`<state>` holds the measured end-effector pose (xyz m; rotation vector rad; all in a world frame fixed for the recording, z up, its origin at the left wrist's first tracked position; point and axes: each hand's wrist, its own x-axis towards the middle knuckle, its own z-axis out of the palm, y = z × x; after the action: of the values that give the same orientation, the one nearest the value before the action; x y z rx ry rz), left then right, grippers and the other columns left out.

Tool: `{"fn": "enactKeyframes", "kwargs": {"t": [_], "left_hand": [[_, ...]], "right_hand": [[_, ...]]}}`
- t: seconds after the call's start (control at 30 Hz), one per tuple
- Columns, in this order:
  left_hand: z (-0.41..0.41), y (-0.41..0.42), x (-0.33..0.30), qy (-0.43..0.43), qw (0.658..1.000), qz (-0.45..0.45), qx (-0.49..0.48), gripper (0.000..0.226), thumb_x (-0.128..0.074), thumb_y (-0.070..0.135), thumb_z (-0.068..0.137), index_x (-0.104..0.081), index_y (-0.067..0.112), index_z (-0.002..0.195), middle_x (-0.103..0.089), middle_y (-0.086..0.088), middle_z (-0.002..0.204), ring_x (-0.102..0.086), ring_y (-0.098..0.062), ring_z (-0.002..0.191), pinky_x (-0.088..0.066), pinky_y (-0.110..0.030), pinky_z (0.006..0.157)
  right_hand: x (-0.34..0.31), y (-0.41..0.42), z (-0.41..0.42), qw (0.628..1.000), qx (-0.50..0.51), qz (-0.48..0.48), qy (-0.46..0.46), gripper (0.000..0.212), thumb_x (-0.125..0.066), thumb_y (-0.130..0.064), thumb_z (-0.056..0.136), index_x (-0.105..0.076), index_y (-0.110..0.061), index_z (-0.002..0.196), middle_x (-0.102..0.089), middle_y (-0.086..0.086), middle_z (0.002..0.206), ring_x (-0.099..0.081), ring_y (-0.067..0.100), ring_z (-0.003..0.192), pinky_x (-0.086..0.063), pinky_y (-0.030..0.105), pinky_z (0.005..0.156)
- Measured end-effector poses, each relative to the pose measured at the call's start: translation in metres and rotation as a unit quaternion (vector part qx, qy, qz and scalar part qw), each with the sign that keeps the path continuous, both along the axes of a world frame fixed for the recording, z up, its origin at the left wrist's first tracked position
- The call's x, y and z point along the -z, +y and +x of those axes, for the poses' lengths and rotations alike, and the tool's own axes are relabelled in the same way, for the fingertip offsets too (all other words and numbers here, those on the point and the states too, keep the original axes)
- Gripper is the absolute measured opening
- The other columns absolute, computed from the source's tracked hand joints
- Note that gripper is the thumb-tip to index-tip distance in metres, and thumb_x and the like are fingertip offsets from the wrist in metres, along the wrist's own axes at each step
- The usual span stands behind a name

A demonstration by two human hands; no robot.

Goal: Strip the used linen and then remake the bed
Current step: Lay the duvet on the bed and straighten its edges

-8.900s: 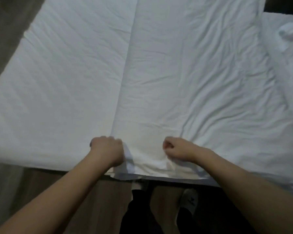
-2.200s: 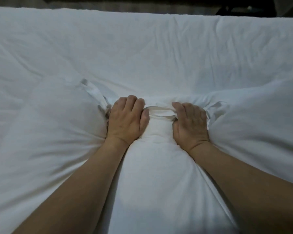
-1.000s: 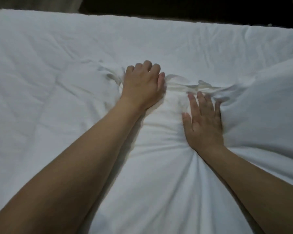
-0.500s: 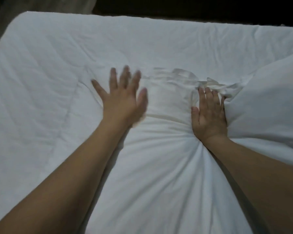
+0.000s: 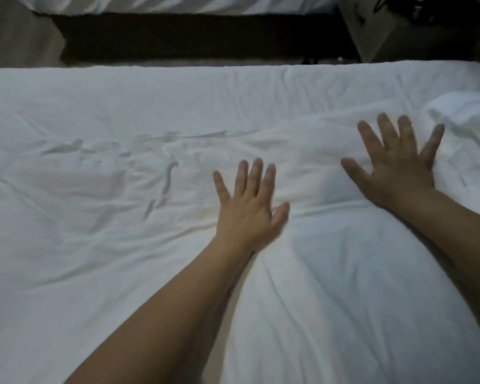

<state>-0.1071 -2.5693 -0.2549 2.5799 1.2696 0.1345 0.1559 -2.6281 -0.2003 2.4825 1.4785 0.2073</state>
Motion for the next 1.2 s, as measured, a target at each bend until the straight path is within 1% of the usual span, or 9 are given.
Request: {"fn": "enactKeyframes", "kwargs": {"t": [0.1,0.27,0.57,0.8,0.87,0.93,1.03,1.1,1.2], "left_hand": [[0.058,0.027,0.003,-0.017,0.999,0.018,-0.036,0.079,-0.019,0.068,0.09,-0.006,0.027,0.156,-0.001,-0.003,0.164,0.006,-0.025,0.151,0.014,-0.066,0.111],[0.131,0.045,0.011,-0.009,0.999,0.039,0.005,0.061,-0.019,0.056,0.097,-0.017,0.033,0.154,-0.013,0.0,0.163,-0.005,-0.027,0.15,0.005,-0.061,0.116],[0.172,0.07,0.068,0.0,0.998,0.057,-0.015,0.057,-0.026,0.048,0.096,-0.04,0.025,0.145,-0.048,-0.002,0.145,-0.04,-0.029,0.133,-0.023,-0.049,0.114],[0.176,0.073,0.089,-0.007,0.998,0.062,-0.032,0.054,-0.029,0.039,0.096,-0.045,0.02,0.144,-0.051,-0.005,0.143,-0.043,-0.029,0.134,-0.026,-0.048,0.114],[0.177,0.074,0.095,0.001,0.998,0.055,-0.032,0.055,-0.027,0.039,0.096,-0.044,0.02,0.144,-0.051,-0.005,0.144,-0.043,-0.03,0.134,-0.026,-0.048,0.114],[0.175,0.076,0.1,0.006,0.998,0.047,-0.037,0.056,-0.024,0.039,0.096,-0.044,0.019,0.145,-0.051,-0.005,0.144,-0.044,-0.03,0.134,-0.025,-0.049,0.114],[0.171,0.08,0.103,0.017,0.999,0.033,-0.032,0.058,-0.021,0.04,0.096,-0.042,0.019,0.146,-0.05,-0.005,0.145,-0.043,-0.03,0.135,-0.024,-0.049,0.115],[0.17,0.082,0.103,0.028,0.999,0.022,-0.028,0.06,-0.019,0.04,0.096,-0.04,0.019,0.147,-0.048,-0.004,0.147,-0.041,-0.028,0.136,-0.022,-0.048,0.116],[0.169,0.08,0.101,0.017,0.999,0.022,-0.03,0.06,-0.018,0.04,0.096,-0.039,0.019,0.148,-0.047,-0.003,0.148,-0.039,-0.027,0.137,-0.02,-0.048,0.117]], "right_hand": [[0.018,0.007,0.038,0.985,0.12,0.028,0.12,0.083,-0.006,-0.088,0.078,0.014,-0.047,0.148,0.009,-0.008,0.162,0.001,0.037,0.147,-0.006,0.074,0.106],[0.078,0.005,0.045,0.942,0.167,0.122,0.264,0.083,-0.016,-0.085,0.08,0.004,-0.044,0.149,-0.019,0.01,0.156,-0.041,0.042,0.129,-0.036,0.06,0.101],[0.127,0.02,0.066,0.931,0.147,0.162,0.291,0.082,-0.012,-0.074,0.083,-0.011,-0.03,0.152,-0.045,0.019,0.139,-0.053,0.043,0.115,-0.043,0.051,0.093],[0.154,0.027,0.071,0.944,0.139,0.164,0.25,0.075,-0.016,-0.069,0.091,-0.019,-0.025,0.152,-0.051,0.019,0.129,-0.057,0.042,0.104,-0.05,0.051,0.081],[0.15,0.03,0.069,0.944,0.153,0.151,0.25,0.077,-0.015,-0.07,0.091,-0.02,-0.024,0.152,-0.05,0.018,0.13,-0.057,0.042,0.105,-0.05,0.051,0.082],[0.128,0.035,0.061,0.943,0.164,0.126,0.261,0.077,-0.018,-0.068,0.092,-0.014,-0.023,0.154,-0.038,0.019,0.144,-0.047,0.042,0.123,-0.044,0.058,0.095],[0.08,0.012,0.028,0.966,0.113,0.046,0.228,0.076,-0.03,-0.059,0.094,-0.003,-0.023,0.156,-0.002,0.015,0.162,-0.007,0.035,0.148,-0.008,0.07,0.111],[0.055,-0.034,-0.007,0.98,0.032,0.024,0.196,0.072,-0.03,-0.056,0.092,-0.016,-0.026,0.155,-0.004,0.012,0.163,-0.006,0.035,0.149,0.0,0.071,0.11],[0.053,-0.1,-0.032,0.983,0.039,-0.004,0.178,0.067,-0.032,-0.061,0.09,-0.029,-0.033,0.151,-0.013,0.009,0.162,-0.014,0.039,0.147,-0.008,0.073,0.107]]}}
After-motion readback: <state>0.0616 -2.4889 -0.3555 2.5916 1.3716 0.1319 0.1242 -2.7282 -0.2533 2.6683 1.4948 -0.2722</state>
